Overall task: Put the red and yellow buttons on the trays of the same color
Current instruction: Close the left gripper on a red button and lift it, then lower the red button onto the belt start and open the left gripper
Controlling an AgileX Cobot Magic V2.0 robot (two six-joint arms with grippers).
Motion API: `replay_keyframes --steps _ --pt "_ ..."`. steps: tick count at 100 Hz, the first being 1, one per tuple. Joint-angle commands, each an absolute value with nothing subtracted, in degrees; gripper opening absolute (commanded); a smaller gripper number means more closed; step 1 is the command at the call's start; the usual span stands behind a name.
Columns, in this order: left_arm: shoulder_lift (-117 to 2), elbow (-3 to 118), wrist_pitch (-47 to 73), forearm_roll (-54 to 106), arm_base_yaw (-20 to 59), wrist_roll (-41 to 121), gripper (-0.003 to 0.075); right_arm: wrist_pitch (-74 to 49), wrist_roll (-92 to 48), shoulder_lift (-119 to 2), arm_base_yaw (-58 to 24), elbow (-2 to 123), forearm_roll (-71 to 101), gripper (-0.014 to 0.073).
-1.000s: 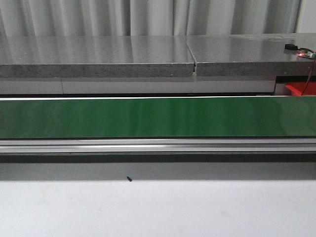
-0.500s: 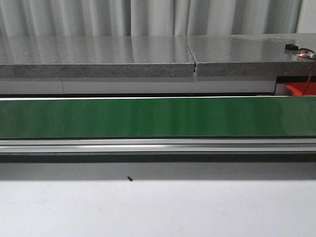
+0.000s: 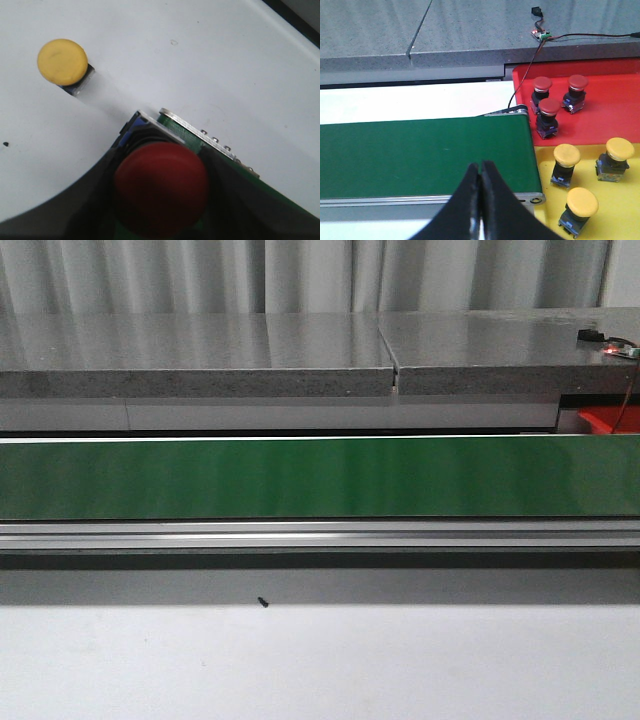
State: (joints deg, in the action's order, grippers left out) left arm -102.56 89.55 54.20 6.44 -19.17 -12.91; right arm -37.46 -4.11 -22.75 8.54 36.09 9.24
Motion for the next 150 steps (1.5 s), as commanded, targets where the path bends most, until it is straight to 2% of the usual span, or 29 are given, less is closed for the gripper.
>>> replay_keyframes --steps 1,29,64,72,86,92,123,150 --pt "-96.31 87.64 50.59 6.57 -18.54 -12.83 0.0212 -33.35 -4.65 -23.05 8.55 37.44 9.73 -0.0068" --pt "-91.71 77.27 48.68 6.57 -15.63 -12.73 0.0212 -33.35 -4.65 -23.05 8.55 37.44 9.73 -0.0068" --pt "-91.71 72.53 48.43 6.44 -14.05 -12.52 0.0220 -33.35 -4.65 -23.05 8.55 37.44 9.73 -0.0068" --pt "-91.71 72.11 49.30 6.55 -14.05 -12.50 0.0293 -33.35 -4.65 -23.05 8.55 37.44 9.73 -0.0068" --pt "-91.71 71.97 49.13 6.66 -14.05 -11.98 0.0500 -33.35 -4.65 -23.05 8.55 37.44 9.73 -0.0068" --pt "-91.46 71.97 48.83 6.79 -14.05 -11.98 0.0542 -33.35 -4.65 -23.05 8.55 37.44 9.73 -0.0068" --pt "-87.49 73.77 47.20 7.64 -14.49 -11.98 0.0527 -33.35 -4.65 -23.05 8.55 37.44 9.73 -0.0068" --pt "-87.75 78.53 47.80 7.16 -19.98 -11.98 0.0527 -33.35 -4.65 -23.05 8.55 37.44 9.73 -0.0068"
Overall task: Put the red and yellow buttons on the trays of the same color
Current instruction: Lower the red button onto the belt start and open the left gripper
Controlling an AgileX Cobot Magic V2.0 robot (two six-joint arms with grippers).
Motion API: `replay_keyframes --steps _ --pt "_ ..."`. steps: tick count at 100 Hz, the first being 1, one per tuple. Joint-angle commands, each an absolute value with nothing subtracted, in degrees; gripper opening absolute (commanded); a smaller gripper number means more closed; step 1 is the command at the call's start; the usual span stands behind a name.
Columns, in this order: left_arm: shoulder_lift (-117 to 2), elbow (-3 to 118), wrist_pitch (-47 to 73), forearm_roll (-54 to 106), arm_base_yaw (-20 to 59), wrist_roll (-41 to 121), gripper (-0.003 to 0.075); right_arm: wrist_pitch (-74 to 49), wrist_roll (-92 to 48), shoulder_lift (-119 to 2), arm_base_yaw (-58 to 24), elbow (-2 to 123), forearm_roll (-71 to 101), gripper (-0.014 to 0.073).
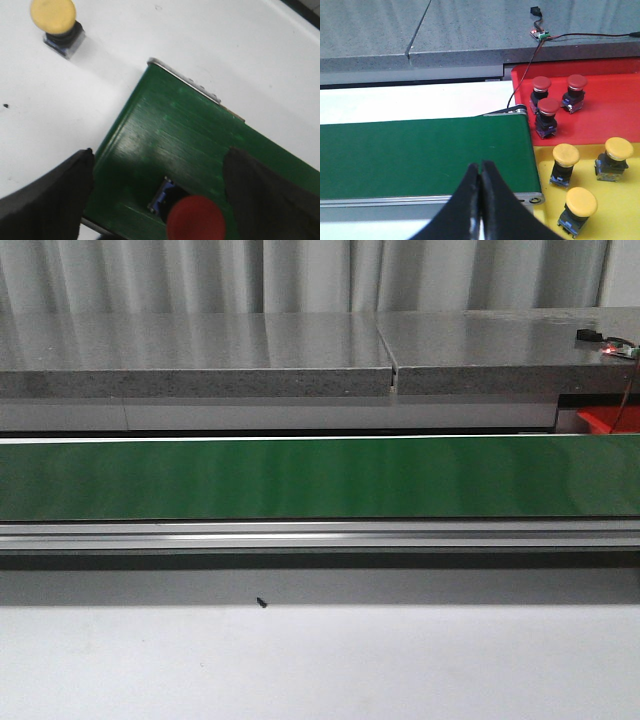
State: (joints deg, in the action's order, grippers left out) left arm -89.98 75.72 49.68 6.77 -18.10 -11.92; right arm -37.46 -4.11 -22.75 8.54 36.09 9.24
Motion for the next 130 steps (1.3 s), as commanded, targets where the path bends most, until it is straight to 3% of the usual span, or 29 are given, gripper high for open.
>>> replay_keyframes --steps 1,38,94,130 --pt "-87.88 78.48 47.80 7.16 -20.18 -11.98 0.0527 -33.35 -4.65 -23.05 8.55 37.44 9.73 -0.0068" --pt "-95.47 83.94 52.47 8.19 -29.07 -12.08 0.0527 -33.35 -4.65 -23.05 8.55 37.44 9.73 -0.0068" --pt "-113.21 98.03 53.12 10.17 -29.06 -12.08 0.0527 -33.35 -4.65 -23.05 8.55 37.44 9.73 -0.0068" --pt "-118.34 99.32 47.11 10.20 -28.35 -12.08 0.0527 -33.35 -4.65 -23.05 8.55 37.44 9.73 -0.0068"
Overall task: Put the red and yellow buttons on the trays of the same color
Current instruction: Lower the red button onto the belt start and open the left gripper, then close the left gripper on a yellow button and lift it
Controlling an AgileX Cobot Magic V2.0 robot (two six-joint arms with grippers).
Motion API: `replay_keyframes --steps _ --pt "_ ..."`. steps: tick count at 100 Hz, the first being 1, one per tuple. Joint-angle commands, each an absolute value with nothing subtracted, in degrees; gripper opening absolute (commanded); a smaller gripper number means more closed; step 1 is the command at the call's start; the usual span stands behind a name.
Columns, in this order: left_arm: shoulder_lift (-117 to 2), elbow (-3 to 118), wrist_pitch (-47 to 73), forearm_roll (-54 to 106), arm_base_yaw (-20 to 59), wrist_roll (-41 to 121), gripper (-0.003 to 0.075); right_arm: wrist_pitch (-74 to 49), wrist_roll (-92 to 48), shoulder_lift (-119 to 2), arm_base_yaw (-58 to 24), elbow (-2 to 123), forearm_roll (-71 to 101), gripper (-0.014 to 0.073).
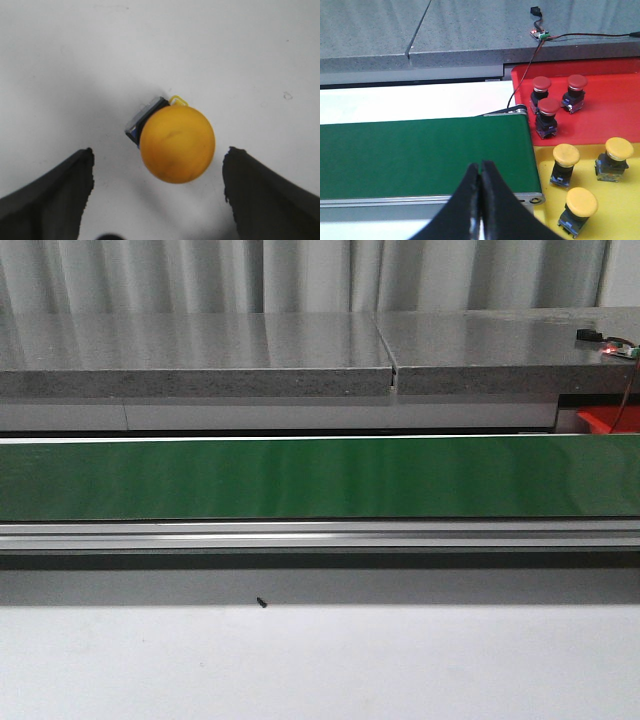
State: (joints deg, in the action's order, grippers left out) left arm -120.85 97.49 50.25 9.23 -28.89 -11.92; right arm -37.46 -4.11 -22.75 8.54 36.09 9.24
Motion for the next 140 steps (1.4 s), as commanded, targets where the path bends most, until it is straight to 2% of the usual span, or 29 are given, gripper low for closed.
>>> replay_keyframes --steps 1,13,20,42,51,109,140 --pt "-118.51 99.32 47.00 10.20 -28.35 -12.08 0.0527 -33.35 -4.65 -23.05 8.55 37.44 9.73 -0.0068" --pt "-119.32 99.32 45.40 10.20 -27.99 -12.08 0.0522 -33.35 -4.65 -23.05 8.55 37.44 9.73 -0.0068" --pt "-119.67 99.32 44.74 10.30 -27.73 -12.08 0.0490 -33.35 -4.65 -23.05 8.55 37.44 9.73 -0.0068" --pt "-119.95 99.40 42.65 11.13 -27.45 -11.39 0.0253 -33.35 -4.65 -23.05 8.55 37.44 9.73 -0.0068" --pt "-119.84 99.40 42.41 11.14 -27.37 -11.17 0.0204 -33.35 -4.65 -23.05 8.55 37.44 9.73 -0.0068" --pt "-110.73 98.89 47.59 10.37 -27.32 -9.05 0.0201 -33.35 -4.65 -23.05 8.55 37.44 9.73 -0.0068" --pt "-97.16 87.51 43.95 9.88 -25.14 -7.46 0.0201 -33.35 -4.65 -23.05 8.55 37.44 9.73 -0.0068"
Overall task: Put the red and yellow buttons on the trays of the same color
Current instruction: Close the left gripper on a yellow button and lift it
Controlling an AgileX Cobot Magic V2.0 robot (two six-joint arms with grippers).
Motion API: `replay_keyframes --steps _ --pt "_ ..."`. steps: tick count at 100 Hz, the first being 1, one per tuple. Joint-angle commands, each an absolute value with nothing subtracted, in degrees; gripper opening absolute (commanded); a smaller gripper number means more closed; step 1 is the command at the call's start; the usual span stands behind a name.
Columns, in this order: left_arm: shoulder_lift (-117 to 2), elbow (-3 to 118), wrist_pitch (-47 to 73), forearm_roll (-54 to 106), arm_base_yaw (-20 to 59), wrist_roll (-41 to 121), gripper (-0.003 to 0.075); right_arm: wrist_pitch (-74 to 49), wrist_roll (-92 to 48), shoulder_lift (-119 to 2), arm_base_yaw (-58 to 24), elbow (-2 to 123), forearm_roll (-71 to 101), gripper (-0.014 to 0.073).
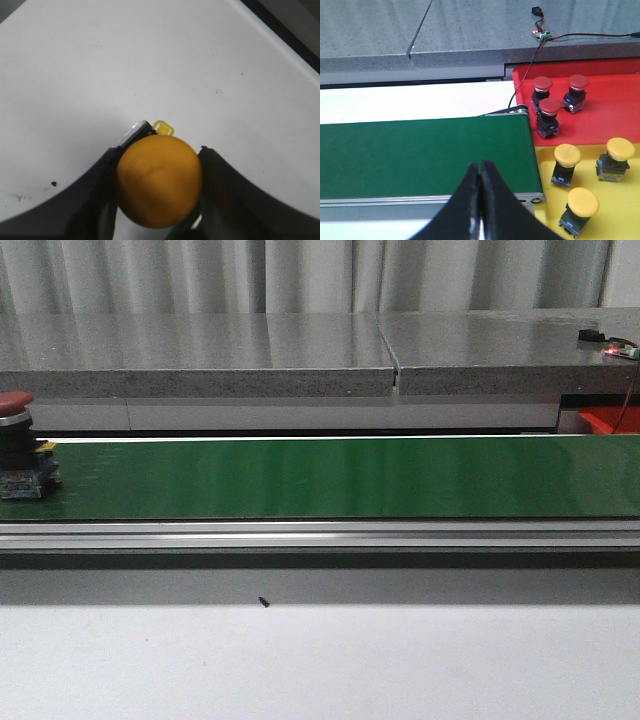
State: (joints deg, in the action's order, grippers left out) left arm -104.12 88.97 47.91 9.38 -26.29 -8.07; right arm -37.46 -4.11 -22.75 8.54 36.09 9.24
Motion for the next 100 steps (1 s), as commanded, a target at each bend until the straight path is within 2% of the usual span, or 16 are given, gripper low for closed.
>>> replay_keyframes --steps 1,26,59,100 --pt "-96.83 86.93 43.81 9.88 -25.07 -7.46 0.0201 -33.35 -4.65 -23.05 8.55 37.44 9.73 -0.0068" --pt "-90.15 79.80 44.39 9.99 -22.61 -6.69 0.0200 -33.35 -4.65 -23.05 8.55 37.44 9.73 -0.0068" --pt "-90.05 74.83 43.68 10.54 -18.99 -6.63 0.0200 -33.35 -4.65 -23.05 8.55 37.44 9.73 -0.0068" --pt "-90.05 70.65 43.25 13.21 -18.62 -6.63 0.0200 -33.35 -4.65 -23.05 8.55 37.44 9.73 -0.0068"
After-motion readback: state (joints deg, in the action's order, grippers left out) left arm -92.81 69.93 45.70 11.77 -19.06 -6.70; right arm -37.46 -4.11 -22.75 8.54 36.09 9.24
